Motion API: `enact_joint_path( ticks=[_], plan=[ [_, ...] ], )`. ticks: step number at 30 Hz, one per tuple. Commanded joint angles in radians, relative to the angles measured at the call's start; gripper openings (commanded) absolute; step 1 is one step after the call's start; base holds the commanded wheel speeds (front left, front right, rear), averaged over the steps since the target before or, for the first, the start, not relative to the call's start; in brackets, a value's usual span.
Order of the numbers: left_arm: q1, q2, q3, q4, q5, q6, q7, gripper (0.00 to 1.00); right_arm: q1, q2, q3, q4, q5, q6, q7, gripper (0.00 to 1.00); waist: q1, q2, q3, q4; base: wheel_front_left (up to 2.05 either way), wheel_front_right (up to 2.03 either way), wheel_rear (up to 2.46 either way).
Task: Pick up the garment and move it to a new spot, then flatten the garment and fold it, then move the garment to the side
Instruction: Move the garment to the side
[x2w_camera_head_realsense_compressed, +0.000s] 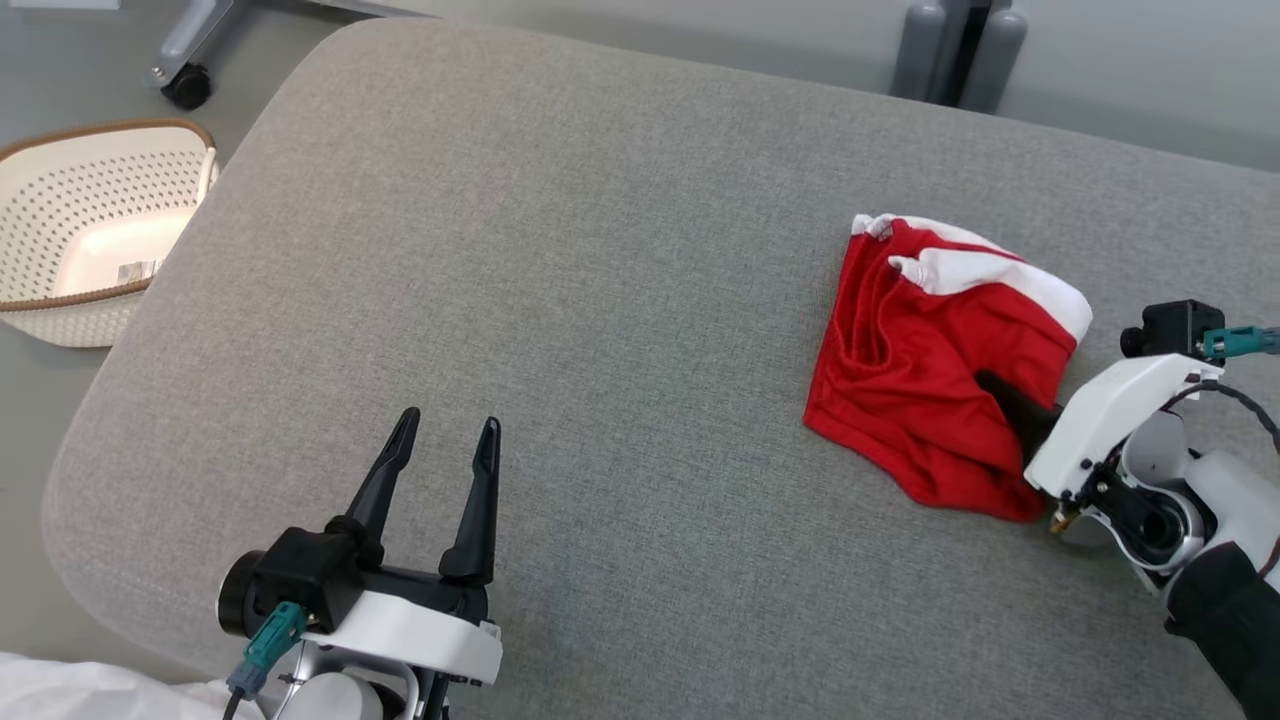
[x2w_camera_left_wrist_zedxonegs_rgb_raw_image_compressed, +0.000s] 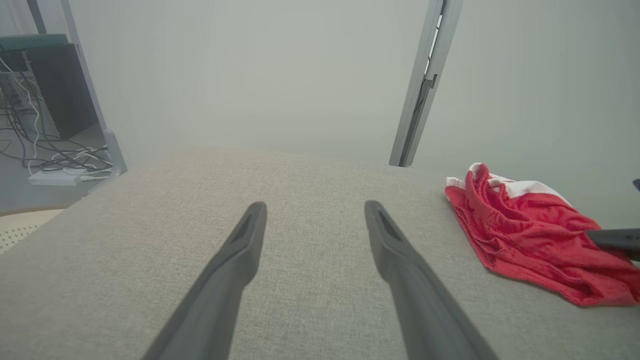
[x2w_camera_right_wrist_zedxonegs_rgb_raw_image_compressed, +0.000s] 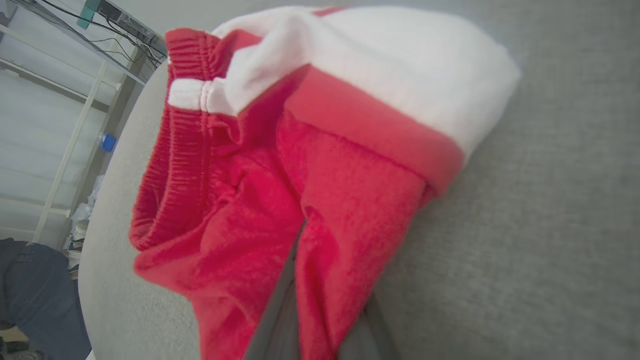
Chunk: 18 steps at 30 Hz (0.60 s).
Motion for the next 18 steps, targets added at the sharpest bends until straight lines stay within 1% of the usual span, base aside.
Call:
enact_joint_path(
  ticks=[1, 7, 13, 15, 16, 18],
  plan=[
    [0.000, 0.004, 0.007, 0.001, -0.006, 0.005, -0.004, 1.00, 0.022, -0.033, 0.037, -0.002, -0.020, 0.000, -0.007, 0.00, 0.0000, 0.0000, -0.014, -0.013, 0.00, 0.00, 0.00],
    [0.013, 0.004, 0.008, 0.002, -0.013, 0.005, -0.004, 1.00, 0.027, -0.108, 0.158, -0.023, -0.060, 0.000, -0.009, 0.00, 0.0000, 0.0000, -0.051, -0.056, 0.00, 0.00, 0.00],
    [0.016, 0.004, -0.005, -0.002, -0.024, 0.008, -0.004, 1.00, 0.010, -0.201, 0.282, -0.071, -0.107, 0.000, -0.005, 0.00, 0.0000, 0.0000, -0.080, -0.112, 0.00, 0.00, 0.00],
    [0.013, 0.004, -0.011, -0.004, -0.027, 0.011, -0.004, 1.00, -0.005, -0.233, 0.318, -0.087, -0.126, 0.000, -0.016, 0.00, 0.0000, 0.0000, -0.086, -0.131, 0.00, 0.00, 0.00],
    [0.013, 0.004, -0.011, -0.004, -0.027, 0.011, -0.004, 1.00, -0.005, -0.233, 0.318, -0.087, -0.126, 0.000, -0.016, 0.00, 0.0000, 0.0000, -0.086, -0.131, 0.00, 0.00, 0.00],
    [0.007, 0.004, -0.018, -0.006, -0.032, 0.014, -0.004, 1.00, -0.016, -0.265, 0.355, -0.096, -0.149, 0.000, -0.030, 0.00, 0.0000, 0.0000, -0.091, -0.147, 0.00, 0.00, 0.00]
  ],
)
